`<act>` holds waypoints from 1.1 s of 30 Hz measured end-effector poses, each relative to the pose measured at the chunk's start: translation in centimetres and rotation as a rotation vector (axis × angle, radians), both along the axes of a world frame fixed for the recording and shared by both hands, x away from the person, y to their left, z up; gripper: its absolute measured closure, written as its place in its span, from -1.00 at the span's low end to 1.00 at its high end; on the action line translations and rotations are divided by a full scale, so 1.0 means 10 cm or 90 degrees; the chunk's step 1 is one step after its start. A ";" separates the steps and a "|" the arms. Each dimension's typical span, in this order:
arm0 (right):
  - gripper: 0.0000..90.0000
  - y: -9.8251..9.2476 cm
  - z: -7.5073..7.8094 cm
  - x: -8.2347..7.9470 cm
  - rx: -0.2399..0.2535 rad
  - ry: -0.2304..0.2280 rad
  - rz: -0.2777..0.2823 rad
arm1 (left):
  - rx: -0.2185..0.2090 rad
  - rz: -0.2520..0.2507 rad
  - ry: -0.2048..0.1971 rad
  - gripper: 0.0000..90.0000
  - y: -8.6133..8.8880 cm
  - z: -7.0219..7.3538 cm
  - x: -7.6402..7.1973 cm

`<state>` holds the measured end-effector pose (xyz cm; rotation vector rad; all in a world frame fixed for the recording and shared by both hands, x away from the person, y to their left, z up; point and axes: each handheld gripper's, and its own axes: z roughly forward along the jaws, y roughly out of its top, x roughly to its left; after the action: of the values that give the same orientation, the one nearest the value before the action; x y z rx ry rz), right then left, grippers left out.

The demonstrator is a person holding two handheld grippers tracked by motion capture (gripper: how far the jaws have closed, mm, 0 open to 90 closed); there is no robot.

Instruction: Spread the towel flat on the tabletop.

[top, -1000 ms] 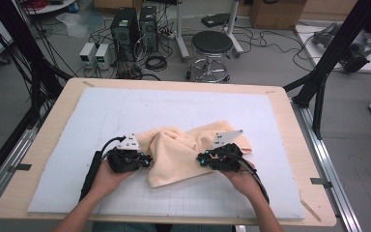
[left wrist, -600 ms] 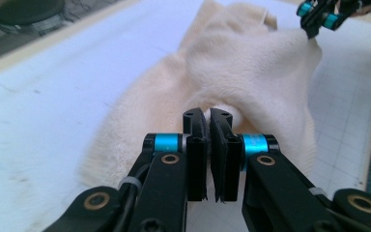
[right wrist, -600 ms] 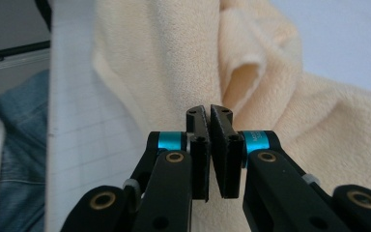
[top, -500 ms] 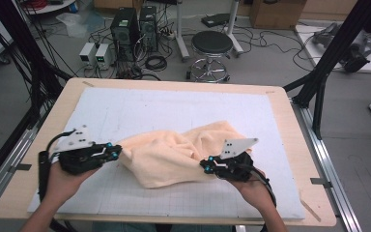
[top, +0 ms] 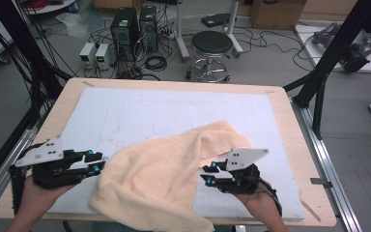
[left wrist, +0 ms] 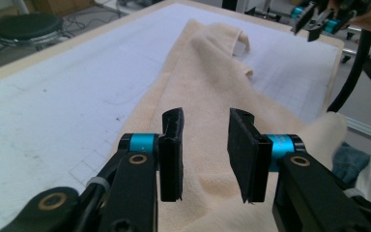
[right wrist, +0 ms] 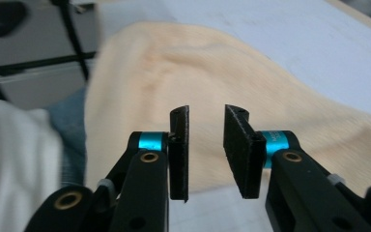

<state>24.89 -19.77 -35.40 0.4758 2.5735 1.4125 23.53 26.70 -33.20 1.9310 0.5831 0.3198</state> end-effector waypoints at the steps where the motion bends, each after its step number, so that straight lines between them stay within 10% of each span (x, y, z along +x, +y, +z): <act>1: 0.49 0.01 -0.05 0.08 0.000 0.007 -0.009 | 0.007 -0.001 0.006 0.43 -0.04 -0.06 0.06; 12: 0.25 0.32 -0.48 0.70 -0.104 0.015 -0.049 | 0.055 0.010 0.044 0.30 -0.56 -0.65 0.91; 19: 0.52 0.40 -0.68 0.84 -0.116 0.039 -0.062 | 0.124 0.009 0.139 0.38 -0.73 -1.01 1.21; 22: 0.88 0.41 -0.70 0.86 -0.128 0.045 -0.048 | 0.132 0.007 0.146 0.82 -0.75 -1.02 1.21; 28: 0.92 0.40 -0.64 0.81 -0.123 0.035 -0.042 | 0.159 0.034 0.120 0.93 -0.61 -0.87 1.02; 33: 0.92 0.41 -0.51 0.71 -0.097 0.013 -0.027 | 0.117 0.080 0.091 0.93 -0.35 -0.74 0.67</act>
<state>32.03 -15.68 -40.54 0.5205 2.6454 1.1920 30.25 23.20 -40.57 2.1102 0.7942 0.3255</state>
